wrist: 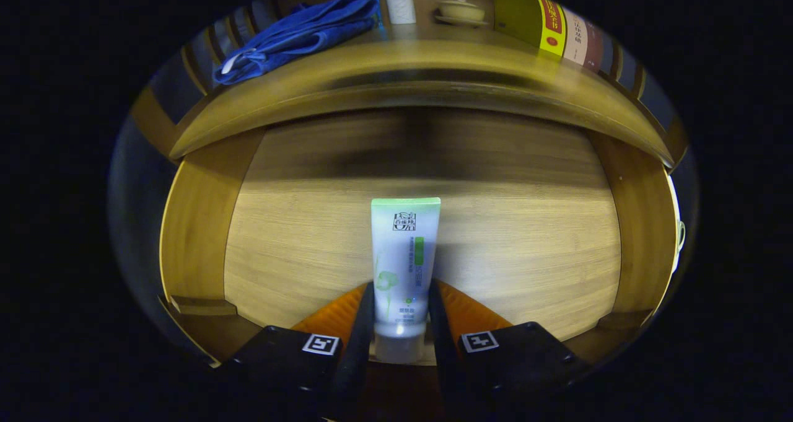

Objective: Pull open the drawer, take out the items inside it, and place them on the countertop above the cabinet.

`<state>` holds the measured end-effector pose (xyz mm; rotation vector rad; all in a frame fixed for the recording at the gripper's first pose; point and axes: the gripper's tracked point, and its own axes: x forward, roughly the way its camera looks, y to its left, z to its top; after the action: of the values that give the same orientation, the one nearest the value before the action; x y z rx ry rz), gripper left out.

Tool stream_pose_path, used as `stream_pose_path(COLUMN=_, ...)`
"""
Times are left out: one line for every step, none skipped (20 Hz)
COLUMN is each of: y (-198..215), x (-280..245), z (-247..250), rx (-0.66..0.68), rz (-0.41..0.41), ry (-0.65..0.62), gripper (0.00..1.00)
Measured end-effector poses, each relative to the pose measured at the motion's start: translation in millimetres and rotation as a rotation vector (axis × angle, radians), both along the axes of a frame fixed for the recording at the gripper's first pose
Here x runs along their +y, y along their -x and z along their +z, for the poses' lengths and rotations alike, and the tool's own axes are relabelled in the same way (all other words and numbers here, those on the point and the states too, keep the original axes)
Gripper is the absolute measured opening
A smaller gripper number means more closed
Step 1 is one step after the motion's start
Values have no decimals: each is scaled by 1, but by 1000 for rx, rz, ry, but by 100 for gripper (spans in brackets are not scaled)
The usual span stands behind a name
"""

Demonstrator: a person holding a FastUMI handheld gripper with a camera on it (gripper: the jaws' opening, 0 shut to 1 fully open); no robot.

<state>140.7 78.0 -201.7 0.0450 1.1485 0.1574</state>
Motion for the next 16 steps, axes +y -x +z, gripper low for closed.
stream_pose_path(y=27, x=-9, z=-15, rx=-22, rz=8, ry=5, gripper=57)
stream_pose_path(y=16, x=-9, z=-10, rx=-47, rz=18, ry=10, gripper=57)
stream_pose_path(y=2, x=0, z=9, rx=-70, rz=19, ry=7, gripper=57)
stream_pose_path(y=1, x=-1, z=19, rx=-96, rz=15, ry=1, gripper=57)
stream_pose_path(y=1, x=-1, z=27, rx=-127, rz=9, ry=-15, gripper=57)
stream_pose_path(y=1, x=-1, z=33, rx=-154, rz=9, ry=-23, gripper=57)
stream_pose_path(y=4, x=-4, z=37, rx=-178, rz=11, ry=-23, gripper=57)
stream_pose_path(y=7, x=-5, z=42, rx=-201, rz=15, ry=-23, gripper=57)
stream_pose_path(y=9, x=-3, z=46, rx=-224, rz=16, ry=-30, gripper=57)
stream_pose_path(y=10, x=-2, z=52, rx=-248, rz=10, ry=-39, gripper=57)
stream_pose_path(y=14, x=-3, z=58, rx=-273, rz=9, ry=-40, gripper=57)
stream_pose_path(y=14, x=-2, z=64, rx=-298, rz=9, ry=-44, gripper=57)
stream_pose_path(y=16, x=-4, z=72, rx=-321, rz=8, ry=-46, gripper=57)
stream_pose_path(y=16, x=-5, z=80, rx=-343, rz=8, ry=-46, gripper=57)
stream_pose_path(y=16, x=-6, z=89, rx=-365, rz=12, ry=-47, gripper=57)
stream_pose_path(y=14, x=-6, z=98, rx=-384, rz=12, ry=-46, gripper=57)
